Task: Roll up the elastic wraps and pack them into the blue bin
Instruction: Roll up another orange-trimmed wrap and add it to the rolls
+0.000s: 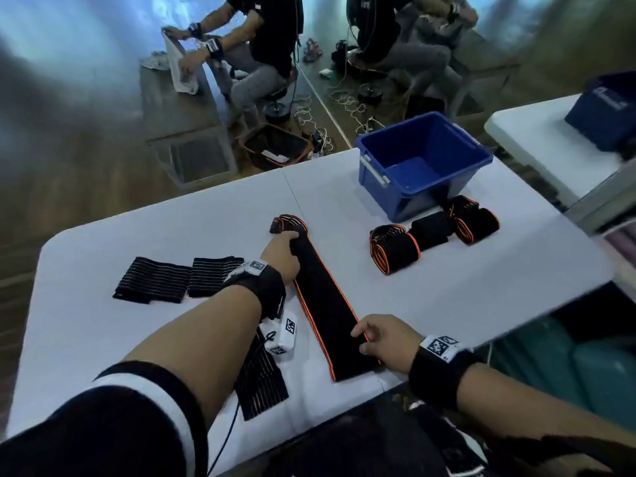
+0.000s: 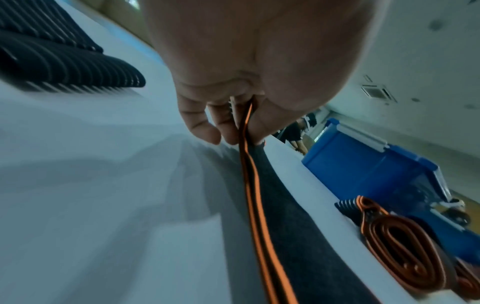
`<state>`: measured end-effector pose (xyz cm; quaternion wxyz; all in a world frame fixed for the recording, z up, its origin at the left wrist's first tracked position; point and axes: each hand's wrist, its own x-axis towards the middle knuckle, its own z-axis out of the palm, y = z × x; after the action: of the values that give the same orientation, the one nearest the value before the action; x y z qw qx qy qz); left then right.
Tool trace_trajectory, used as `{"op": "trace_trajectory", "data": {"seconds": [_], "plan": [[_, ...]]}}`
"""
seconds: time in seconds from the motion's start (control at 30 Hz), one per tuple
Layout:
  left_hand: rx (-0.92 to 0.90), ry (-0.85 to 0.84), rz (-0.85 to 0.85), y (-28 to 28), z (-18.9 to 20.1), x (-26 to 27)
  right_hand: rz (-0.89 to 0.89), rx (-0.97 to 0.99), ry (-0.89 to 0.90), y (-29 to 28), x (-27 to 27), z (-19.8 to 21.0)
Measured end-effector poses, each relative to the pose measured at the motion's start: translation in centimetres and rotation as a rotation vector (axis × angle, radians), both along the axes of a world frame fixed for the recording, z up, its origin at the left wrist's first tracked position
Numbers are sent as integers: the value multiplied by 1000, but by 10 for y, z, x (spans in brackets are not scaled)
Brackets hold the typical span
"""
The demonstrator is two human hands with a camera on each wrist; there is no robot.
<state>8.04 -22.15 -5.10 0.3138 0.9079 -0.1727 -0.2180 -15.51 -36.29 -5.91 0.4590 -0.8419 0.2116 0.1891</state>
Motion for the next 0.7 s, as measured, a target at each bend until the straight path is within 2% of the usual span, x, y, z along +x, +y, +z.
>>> {"op": "trace_trajectory", "data": {"seconds": [0.13,0.27,0.37,0.47,0.53,0.6,0.7], "plan": [[162,-98,-94,-10,-11,6,-43,-25,7,10,-8,0],[361,-181,-127,-9,-18,8,34,-136,-13,17,-8,9],[436,-185,-110,-2,-18,9,82,-172,-6,16,-10,14],[428,-208,-73,8,-10,4,165,-178,30,10,-14,19],[355,-244,-50,15,1,-8,247,-206,51,4,-15,24],[270,-262,-101,24,13,-29,313,-244,36,-2,-14,24],[194,-193,-225,43,17,-76,371,-282,-31,-7,-11,20]]}}
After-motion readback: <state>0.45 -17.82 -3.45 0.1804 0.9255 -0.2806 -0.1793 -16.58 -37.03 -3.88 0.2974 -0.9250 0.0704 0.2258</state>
